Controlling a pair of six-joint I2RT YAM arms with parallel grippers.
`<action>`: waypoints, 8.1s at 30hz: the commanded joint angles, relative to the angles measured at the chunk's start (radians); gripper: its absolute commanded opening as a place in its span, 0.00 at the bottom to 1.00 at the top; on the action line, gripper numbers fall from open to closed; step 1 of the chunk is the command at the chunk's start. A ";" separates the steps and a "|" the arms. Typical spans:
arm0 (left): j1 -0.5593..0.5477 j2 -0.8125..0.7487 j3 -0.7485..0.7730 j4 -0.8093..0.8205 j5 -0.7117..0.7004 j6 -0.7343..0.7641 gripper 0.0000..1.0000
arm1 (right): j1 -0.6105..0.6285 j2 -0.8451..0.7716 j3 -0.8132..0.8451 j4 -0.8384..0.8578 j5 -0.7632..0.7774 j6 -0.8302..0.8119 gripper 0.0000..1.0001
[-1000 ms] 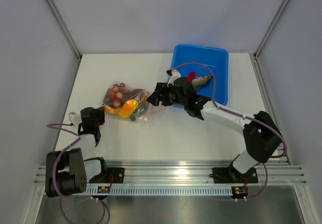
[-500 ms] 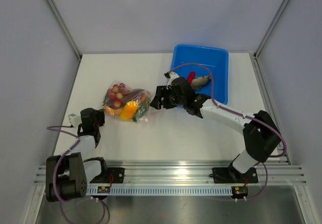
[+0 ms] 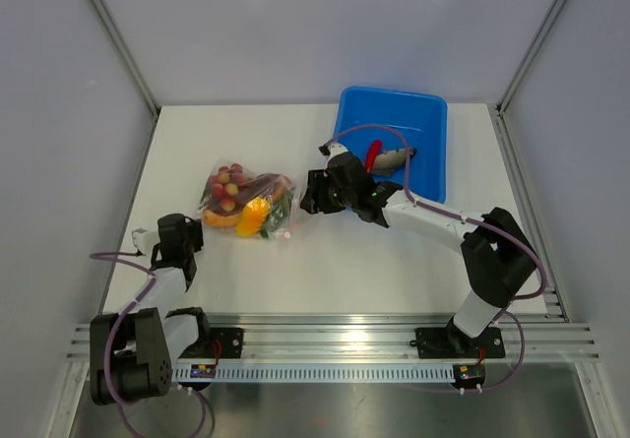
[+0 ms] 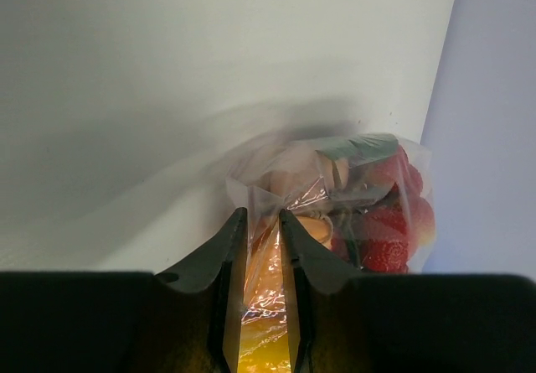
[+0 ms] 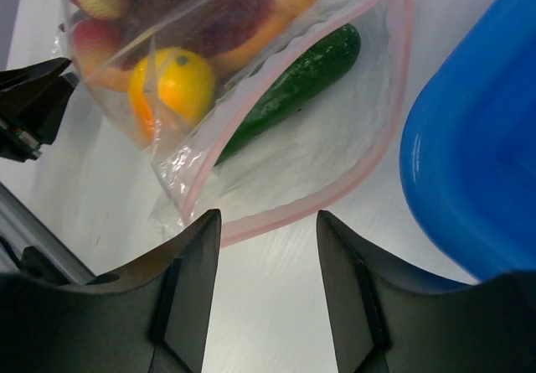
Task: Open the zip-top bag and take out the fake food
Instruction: Adjust the zipper food storage bag at the center of the board, then pick up the fake vegetable at the center of the board, then place the fake vegetable at the center of the board, then pick up the fake vegetable at the center of the board.
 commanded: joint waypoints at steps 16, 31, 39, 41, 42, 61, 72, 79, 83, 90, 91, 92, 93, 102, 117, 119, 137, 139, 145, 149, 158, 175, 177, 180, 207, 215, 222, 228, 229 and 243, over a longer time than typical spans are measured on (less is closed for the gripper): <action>-0.011 -0.067 0.024 -0.114 -0.090 -0.010 0.24 | 0.061 0.256 0.269 -0.042 0.165 -0.021 0.56; -0.020 -0.079 0.030 -0.145 -0.105 -0.014 0.24 | 0.063 0.407 0.414 -0.100 0.142 0.102 0.73; -0.023 -0.076 0.030 -0.142 -0.101 -0.014 0.24 | 0.069 0.476 0.478 -0.132 0.188 0.163 0.80; -0.022 -0.073 0.032 -0.142 -0.101 -0.014 0.24 | 0.072 0.496 0.491 -0.146 0.203 0.183 0.82; -0.023 -0.073 0.030 -0.142 -0.101 -0.014 0.24 | 0.077 0.502 0.509 -0.155 0.221 0.191 0.82; -0.031 -0.043 0.041 -0.137 -0.088 -0.016 0.24 | 0.098 0.644 0.678 -0.295 0.318 0.211 0.76; -0.035 -0.043 0.041 -0.143 -0.099 -0.019 0.23 | 0.103 0.643 0.715 -0.312 0.330 0.188 0.45; -0.035 -0.050 0.041 -0.151 -0.105 -0.022 0.23 | 0.106 0.571 0.684 -0.293 0.352 0.176 0.25; -0.035 -0.052 0.041 -0.152 -0.105 -0.025 0.23 | 0.104 0.552 0.687 -0.296 0.358 0.177 0.23; -0.034 -0.055 0.041 -0.158 -0.108 -0.026 0.23 | 0.106 0.491 0.662 -0.276 0.393 0.194 0.22; -0.035 -0.053 0.041 -0.158 -0.110 -0.029 0.23 | 0.106 0.483 0.658 -0.267 0.399 0.199 0.22; -0.035 -0.055 0.041 -0.160 -0.108 -0.029 0.23 | 0.106 0.473 0.644 -0.260 0.405 0.199 0.22; -0.035 -0.055 0.042 -0.160 -0.108 -0.029 0.23 | 0.106 0.453 0.636 -0.253 0.410 0.205 0.22; -0.035 -0.053 0.041 -0.158 -0.108 -0.033 0.23 | 0.098 0.362 0.606 -0.221 0.456 0.213 0.22; -0.034 -0.053 0.041 -0.163 -0.107 -0.034 0.23 | -0.070 0.158 0.517 -0.244 0.378 0.193 0.21; -0.035 -0.055 0.042 -0.163 -0.105 -0.034 0.23 | -0.095 0.112 0.491 -0.244 0.360 0.193 0.22; -0.042 -0.067 0.042 -0.171 -0.084 -0.037 0.23 | -0.342 0.045 0.391 -0.280 0.306 0.128 0.21; -0.048 -0.067 0.046 -0.171 -0.084 -0.037 0.23 | -0.359 0.066 0.380 -0.272 0.306 0.119 0.21; -0.049 -0.069 0.046 -0.172 -0.084 -0.037 0.23 | -0.373 0.146 0.374 -0.258 0.300 0.096 0.22; -0.052 -0.070 0.046 -0.171 -0.081 -0.037 0.23 | -0.373 0.193 0.385 -0.266 0.289 0.085 0.24; -0.055 -0.070 0.046 -0.171 -0.076 -0.039 0.23 | -0.376 0.230 0.368 -0.247 0.272 0.064 0.54; -0.057 -0.070 0.046 -0.171 -0.079 -0.039 0.23 | -0.376 0.088 0.255 -0.203 0.255 0.074 0.81; -0.055 -0.070 0.046 -0.172 -0.082 -0.039 0.23 | -0.374 0.046 0.242 -0.201 0.226 0.056 0.82; -0.057 -0.072 0.044 -0.171 -0.081 -0.040 0.23 | -0.373 -0.006 0.210 -0.201 0.192 0.022 0.88; -0.057 -0.078 0.046 -0.172 -0.085 -0.046 0.23 | -0.141 -0.187 0.016 -0.019 0.063 0.087 0.72; -0.055 -0.116 0.043 -0.235 -0.130 -0.072 0.23 | -0.080 -0.072 0.050 -0.025 0.065 0.096 0.60; -0.055 -0.132 0.044 -0.278 -0.157 -0.091 0.22 | -0.023 -0.003 0.095 -0.037 0.105 0.078 0.52; -0.057 -0.130 0.046 -0.278 -0.157 -0.088 0.22 | -0.003 0.051 0.119 -0.037 0.132 0.081 0.48; -0.055 -0.129 0.047 -0.278 -0.156 -0.088 0.22 | -0.002 0.058 0.125 -0.040 0.137 0.082 0.47; -0.057 -0.135 0.032 -0.223 -0.098 -0.075 0.61 | 0.025 0.178 0.207 -0.059 0.159 0.079 0.45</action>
